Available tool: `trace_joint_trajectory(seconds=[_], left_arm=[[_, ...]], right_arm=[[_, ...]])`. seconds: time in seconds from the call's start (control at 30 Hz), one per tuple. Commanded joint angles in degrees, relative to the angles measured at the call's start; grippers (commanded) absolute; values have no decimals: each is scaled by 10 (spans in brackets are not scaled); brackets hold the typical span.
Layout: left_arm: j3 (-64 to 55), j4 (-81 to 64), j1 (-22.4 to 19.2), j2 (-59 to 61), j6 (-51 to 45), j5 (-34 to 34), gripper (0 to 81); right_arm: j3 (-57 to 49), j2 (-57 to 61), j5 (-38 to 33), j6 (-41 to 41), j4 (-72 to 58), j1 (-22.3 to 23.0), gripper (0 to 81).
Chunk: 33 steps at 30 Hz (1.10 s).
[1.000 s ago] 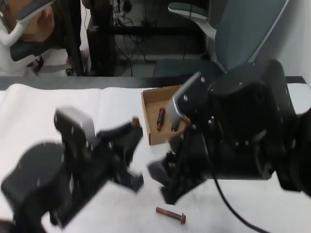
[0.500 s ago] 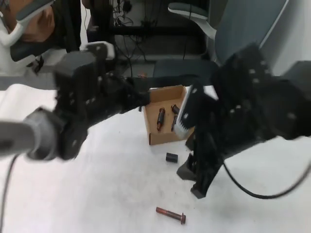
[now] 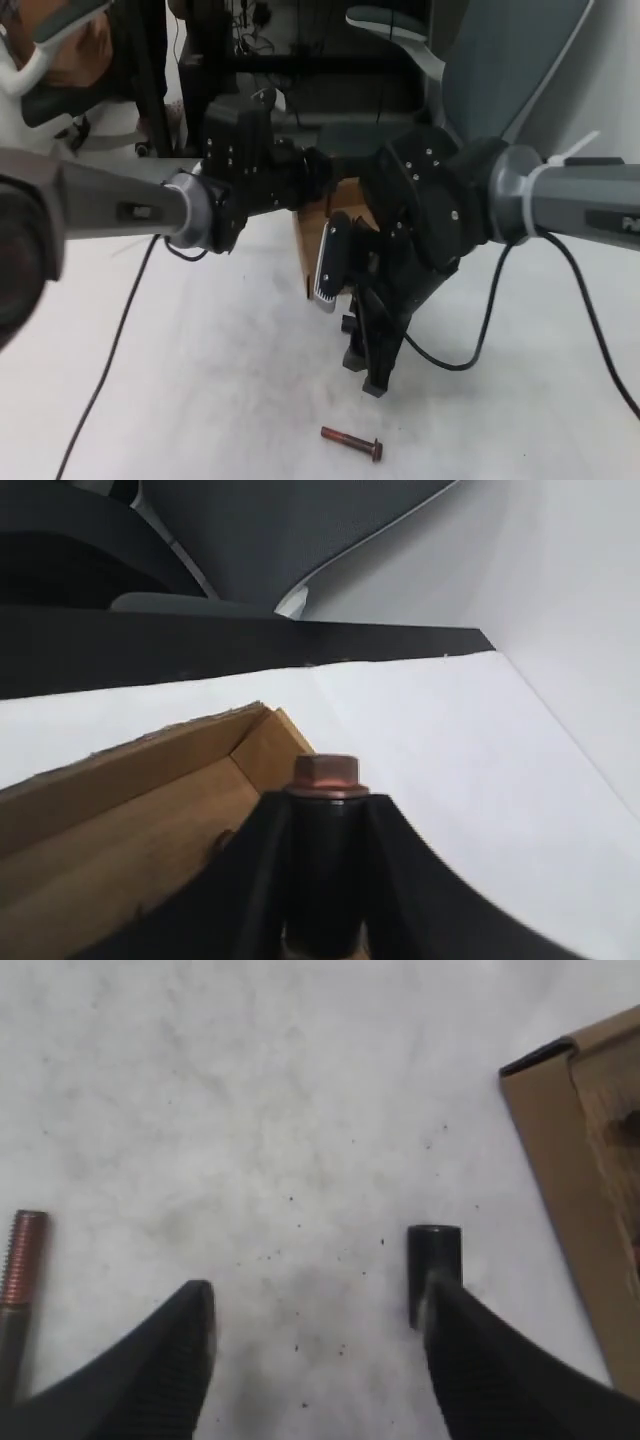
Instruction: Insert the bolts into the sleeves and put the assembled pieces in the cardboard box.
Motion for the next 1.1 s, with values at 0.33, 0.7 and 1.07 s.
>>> trace_joint_trajectory(seconds=[0.33, 0.7, 1.07], left_arm=[[-56, -3, 14, 35, -9, 68, 700], [-56, -3, 79, -12, -14, 127, 700], [-56, -3, 99, -18, -60, 163, 700]], right_arm=[[-50, 76, 59, -47, -7, -17, 462], [-80, 81, 62, -58, -12, -24, 462], [-99, 101, 65, -96, -32, -34, 462]])
